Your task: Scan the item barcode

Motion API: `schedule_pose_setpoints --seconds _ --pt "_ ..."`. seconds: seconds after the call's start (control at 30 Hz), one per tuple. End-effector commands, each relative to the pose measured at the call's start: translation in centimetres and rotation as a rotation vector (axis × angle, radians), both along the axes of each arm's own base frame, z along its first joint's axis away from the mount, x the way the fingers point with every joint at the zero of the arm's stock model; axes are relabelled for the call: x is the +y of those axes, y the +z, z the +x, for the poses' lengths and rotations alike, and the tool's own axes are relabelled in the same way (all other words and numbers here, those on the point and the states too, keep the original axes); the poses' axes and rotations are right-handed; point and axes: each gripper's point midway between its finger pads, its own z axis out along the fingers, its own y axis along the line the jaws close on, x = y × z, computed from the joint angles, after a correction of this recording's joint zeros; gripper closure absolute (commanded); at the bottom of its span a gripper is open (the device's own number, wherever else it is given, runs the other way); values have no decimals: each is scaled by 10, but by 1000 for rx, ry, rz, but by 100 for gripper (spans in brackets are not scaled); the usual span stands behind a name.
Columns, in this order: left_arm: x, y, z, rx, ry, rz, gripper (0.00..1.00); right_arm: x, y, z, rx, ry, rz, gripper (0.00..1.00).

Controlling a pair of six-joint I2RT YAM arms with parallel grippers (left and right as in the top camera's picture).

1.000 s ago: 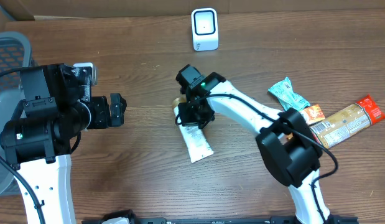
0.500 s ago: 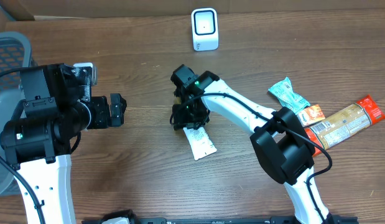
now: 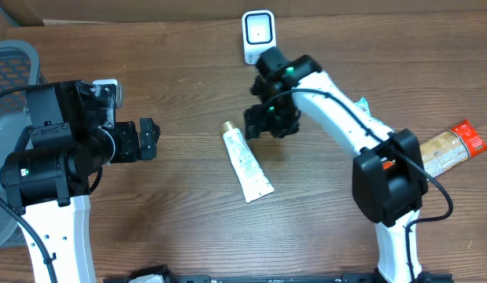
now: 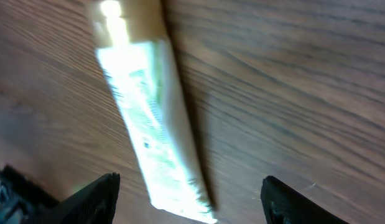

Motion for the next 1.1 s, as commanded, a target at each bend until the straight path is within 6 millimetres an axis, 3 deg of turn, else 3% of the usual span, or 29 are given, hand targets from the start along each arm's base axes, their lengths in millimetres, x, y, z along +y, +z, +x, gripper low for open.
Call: schedule_pose_setpoints --seconds 0.0,0.13,0.47,0.6,0.9,1.07 --pt "0 6 3 -19 -10 0 0 6 -2 -19 25 115 97 25" --pt "0 6 3 -19 -10 0 0 5 -21 -30 51 121 100 24" --pt "0 6 3 -19 -11 0 0 29 -48 -55 100 115 162 26" --pt "0 6 3 -19 -11 0 0 34 -48 -54 115 61 156 39" --pt "0 6 3 -19 -11 0 0 52 -60 -31 74 -190 112 94" --pt "0 6 3 -19 -11 0 0 56 -59 -21 51 -246 119 96"
